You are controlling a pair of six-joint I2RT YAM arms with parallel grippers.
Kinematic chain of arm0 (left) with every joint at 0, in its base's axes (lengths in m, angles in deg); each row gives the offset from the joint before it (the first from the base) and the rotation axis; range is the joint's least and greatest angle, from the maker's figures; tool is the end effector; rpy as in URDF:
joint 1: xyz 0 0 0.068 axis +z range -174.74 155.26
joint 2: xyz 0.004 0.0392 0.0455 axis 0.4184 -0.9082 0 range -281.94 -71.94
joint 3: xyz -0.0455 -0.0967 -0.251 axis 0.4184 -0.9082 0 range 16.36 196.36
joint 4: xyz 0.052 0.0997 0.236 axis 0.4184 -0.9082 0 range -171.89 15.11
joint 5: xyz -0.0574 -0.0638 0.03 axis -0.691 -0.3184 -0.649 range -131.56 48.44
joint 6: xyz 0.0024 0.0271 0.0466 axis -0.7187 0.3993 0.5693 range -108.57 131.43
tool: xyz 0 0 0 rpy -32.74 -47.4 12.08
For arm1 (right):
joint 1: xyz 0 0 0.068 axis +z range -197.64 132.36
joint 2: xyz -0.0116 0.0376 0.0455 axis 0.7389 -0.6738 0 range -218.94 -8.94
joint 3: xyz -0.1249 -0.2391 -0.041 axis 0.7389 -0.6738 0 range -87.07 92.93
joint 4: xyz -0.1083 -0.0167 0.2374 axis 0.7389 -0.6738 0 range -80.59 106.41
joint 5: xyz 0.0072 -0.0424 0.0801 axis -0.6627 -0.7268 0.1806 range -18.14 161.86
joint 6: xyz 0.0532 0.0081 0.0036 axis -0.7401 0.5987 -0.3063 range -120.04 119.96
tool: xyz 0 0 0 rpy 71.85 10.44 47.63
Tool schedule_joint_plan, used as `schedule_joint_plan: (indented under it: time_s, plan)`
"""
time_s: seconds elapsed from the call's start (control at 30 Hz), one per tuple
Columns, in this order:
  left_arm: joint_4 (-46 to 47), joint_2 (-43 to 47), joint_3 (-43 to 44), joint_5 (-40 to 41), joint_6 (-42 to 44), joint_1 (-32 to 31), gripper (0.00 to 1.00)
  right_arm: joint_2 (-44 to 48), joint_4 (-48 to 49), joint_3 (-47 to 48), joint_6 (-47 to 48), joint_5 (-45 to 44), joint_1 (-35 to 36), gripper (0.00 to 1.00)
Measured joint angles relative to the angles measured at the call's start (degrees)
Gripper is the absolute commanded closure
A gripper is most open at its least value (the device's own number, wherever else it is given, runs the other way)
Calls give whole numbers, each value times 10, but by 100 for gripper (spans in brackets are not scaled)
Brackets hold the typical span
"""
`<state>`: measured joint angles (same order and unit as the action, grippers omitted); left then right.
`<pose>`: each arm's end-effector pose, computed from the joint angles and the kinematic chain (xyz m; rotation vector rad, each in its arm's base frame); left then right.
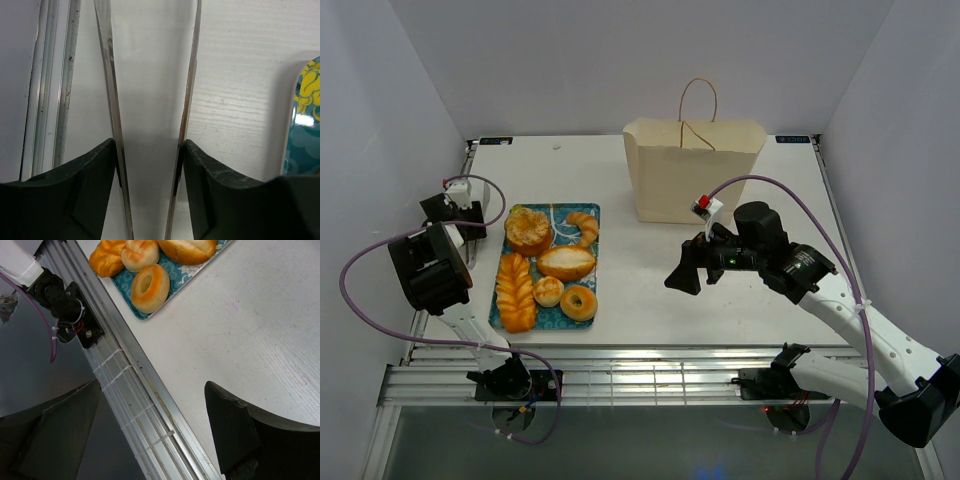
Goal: Place the fake bread into the paper bag
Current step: Pick up the clamp at the center of the board.
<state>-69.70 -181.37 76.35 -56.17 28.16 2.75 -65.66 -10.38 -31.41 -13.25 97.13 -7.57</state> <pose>0.3504 0.1722 0.1397 -0.0921 2.3122 0.0923 0.1549 0.1501 0.3401 -0.7812 2.0221 1.0111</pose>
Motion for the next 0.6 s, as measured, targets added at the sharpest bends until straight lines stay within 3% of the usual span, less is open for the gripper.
schedule_joint_plan:
  time_s: [0.13, 0.23, 0.33, 0.4, 0.57, 0.6]
  plan:
    - [5, 1, -3, 4, -4, 2, 32, 0, 0, 0, 1, 0, 0, 10]
    - [7, 2, -7, 3, -9, 2, 39, 0, 0, 0, 1, 0, 0, 10]
    - [13, 5, -14, 0, -15, 2, 67, 0, 0, 0, 1, 0, 0, 10]
    - [14, 6, -15, 2, -14, 2, 79, 0, 0, 0, 1, 0, 0, 10]
    - [9, 13, -19, 7, -19, 2, 90, 0, 0, 0, 1, 0, 0, 10]
    - [5, 15, -18, 10, -21, 2, 98, 0, 0, 0, 1, 0, 0, 10]
